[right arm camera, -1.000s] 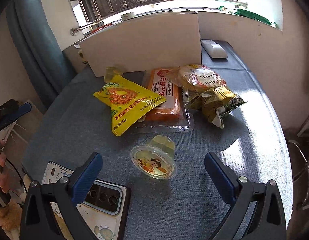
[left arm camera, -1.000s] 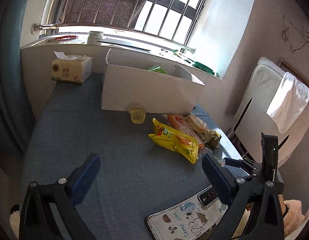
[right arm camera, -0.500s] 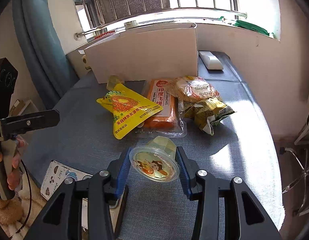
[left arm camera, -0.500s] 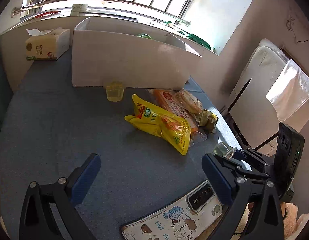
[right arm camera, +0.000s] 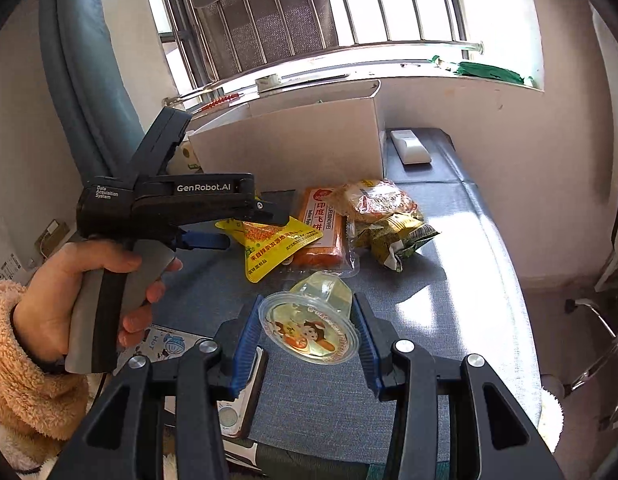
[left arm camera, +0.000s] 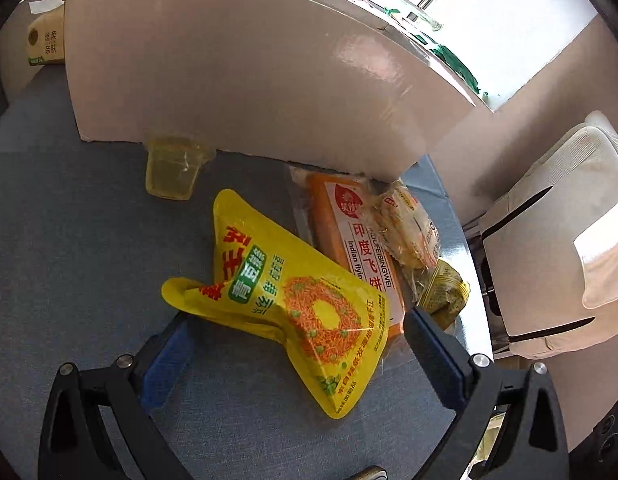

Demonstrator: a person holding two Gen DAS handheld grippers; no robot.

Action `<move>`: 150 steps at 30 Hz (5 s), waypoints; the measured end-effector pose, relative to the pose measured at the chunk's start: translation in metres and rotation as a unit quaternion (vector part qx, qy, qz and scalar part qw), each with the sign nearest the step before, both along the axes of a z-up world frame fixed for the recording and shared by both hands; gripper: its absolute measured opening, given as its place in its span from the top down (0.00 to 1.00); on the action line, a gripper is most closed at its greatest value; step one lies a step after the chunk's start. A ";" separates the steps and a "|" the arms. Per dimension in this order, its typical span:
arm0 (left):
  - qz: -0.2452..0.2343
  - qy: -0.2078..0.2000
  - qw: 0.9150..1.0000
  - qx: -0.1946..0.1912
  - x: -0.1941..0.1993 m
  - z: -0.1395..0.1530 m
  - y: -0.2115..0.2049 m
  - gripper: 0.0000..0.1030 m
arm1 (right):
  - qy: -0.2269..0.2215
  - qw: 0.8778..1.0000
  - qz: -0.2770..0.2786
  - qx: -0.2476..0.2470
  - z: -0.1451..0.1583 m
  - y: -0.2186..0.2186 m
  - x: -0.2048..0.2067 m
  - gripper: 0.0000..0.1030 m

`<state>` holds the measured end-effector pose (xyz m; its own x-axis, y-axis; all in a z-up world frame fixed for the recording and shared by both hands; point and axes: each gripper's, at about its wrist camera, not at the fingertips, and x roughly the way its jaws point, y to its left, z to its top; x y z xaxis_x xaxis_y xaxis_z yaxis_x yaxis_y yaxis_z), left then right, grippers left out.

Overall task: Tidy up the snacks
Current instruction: 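Grasp the large jelly cup with the right tool while the left tool grasps the yellow bag, then carry the jelly cup and yellow bag into the white box and open both tools, then grasp the small jelly cup with the left tool while the right tool grasps the yellow-green snack bag, then lower the jelly cup and snack bag into the white box and release them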

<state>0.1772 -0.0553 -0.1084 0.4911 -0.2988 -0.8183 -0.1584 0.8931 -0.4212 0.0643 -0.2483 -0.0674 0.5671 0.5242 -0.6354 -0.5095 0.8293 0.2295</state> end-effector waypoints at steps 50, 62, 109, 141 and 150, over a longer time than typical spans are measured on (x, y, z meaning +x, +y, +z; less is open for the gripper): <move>0.041 -0.200 0.976 0.070 0.122 0.145 0.161 0.00 | -0.009 0.999 -0.020 0.031 0.102 0.123 0.264 0.00; -0.014 -0.251 0.963 0.101 0.030 0.173 0.141 0.00 | -0.065 0.997 0.008 0.048 0.126 0.086 0.176 0.00; -0.098 -0.130 0.971 0.177 -0.007 0.027 0.065 0.66 | 0.016 0.999 0.008 0.041 0.005 0.016 0.017 0.00; -0.068 -0.230 0.968 0.073 -0.132 0.094 0.081 0.66 | 0.048 0.998 -0.028 0.001 -0.007 0.007 0.089 0.47; -0.064 -0.268 0.958 0.080 -0.098 0.128 0.091 0.66 | -0.018 0.999 0.032 -0.016 0.058 0.067 0.084 0.47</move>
<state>0.0791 0.0362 0.0196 0.8213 -0.2772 -0.4985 0.1584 0.9504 -0.2675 0.1479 -0.1813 -0.0091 0.5556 0.5390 -0.6331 -0.5687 0.8018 0.1835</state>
